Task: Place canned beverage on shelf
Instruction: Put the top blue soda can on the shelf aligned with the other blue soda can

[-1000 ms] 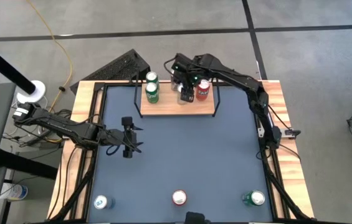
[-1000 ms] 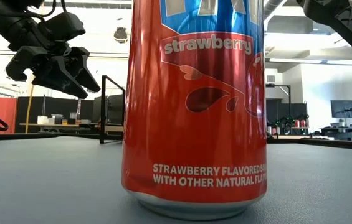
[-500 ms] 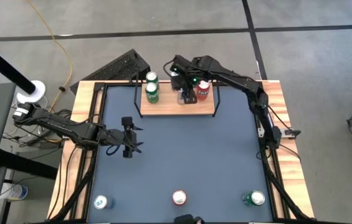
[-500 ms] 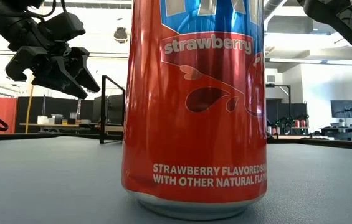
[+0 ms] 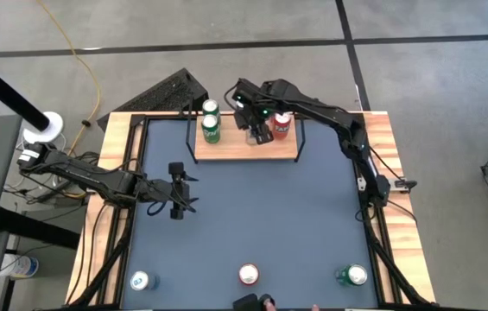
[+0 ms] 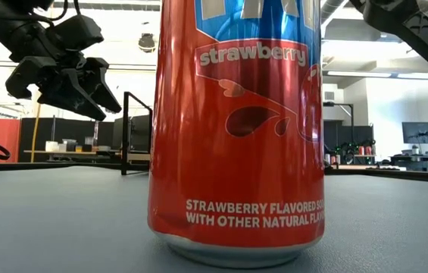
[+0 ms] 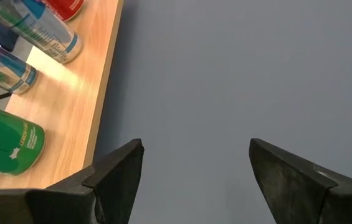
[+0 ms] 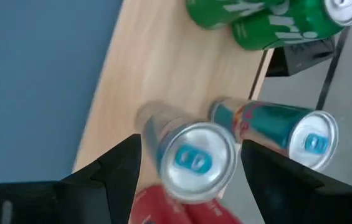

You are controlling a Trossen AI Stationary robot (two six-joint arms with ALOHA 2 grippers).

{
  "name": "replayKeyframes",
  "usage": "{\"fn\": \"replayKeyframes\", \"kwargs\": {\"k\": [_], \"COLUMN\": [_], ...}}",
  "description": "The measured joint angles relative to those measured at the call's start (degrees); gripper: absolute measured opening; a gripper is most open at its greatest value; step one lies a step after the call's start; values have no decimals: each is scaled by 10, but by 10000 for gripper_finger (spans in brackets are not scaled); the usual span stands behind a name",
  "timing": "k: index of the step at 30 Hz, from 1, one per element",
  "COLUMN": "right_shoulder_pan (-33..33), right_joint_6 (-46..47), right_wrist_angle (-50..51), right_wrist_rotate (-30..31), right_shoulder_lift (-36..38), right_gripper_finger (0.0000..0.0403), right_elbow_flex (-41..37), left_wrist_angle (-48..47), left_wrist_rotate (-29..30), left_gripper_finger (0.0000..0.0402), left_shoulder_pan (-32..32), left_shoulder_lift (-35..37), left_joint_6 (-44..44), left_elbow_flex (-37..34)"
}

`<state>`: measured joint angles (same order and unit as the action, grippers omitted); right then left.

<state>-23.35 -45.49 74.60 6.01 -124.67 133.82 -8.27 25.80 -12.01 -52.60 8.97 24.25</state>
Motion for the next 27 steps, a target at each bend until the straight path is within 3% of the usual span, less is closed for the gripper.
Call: {"fn": "replayKeyframes", "kwargs": {"k": [5, 14, 27], "right_shoulder_pan": [0, -12, -42], "right_joint_6": [-2, 9, 69], "right_wrist_angle": [3, 21, 10], "right_wrist_rotate": [42, 43, -21], "right_shoulder_lift": [-9, -11, -14], "right_gripper_finger": [282, 282, 282], "right_elbow_flex": [0, -1, -1], "left_wrist_angle": [0, 0, 0], "left_wrist_rotate": [-1, -1, -2], "left_gripper_finger": [282, 282, 282], "left_shoulder_pan": [0, 0, 0], "left_shoulder_lift": [0, 0, 0], "left_joint_6": [0, 0, 0], "left_elbow_flex": [0, 0, 0]}}
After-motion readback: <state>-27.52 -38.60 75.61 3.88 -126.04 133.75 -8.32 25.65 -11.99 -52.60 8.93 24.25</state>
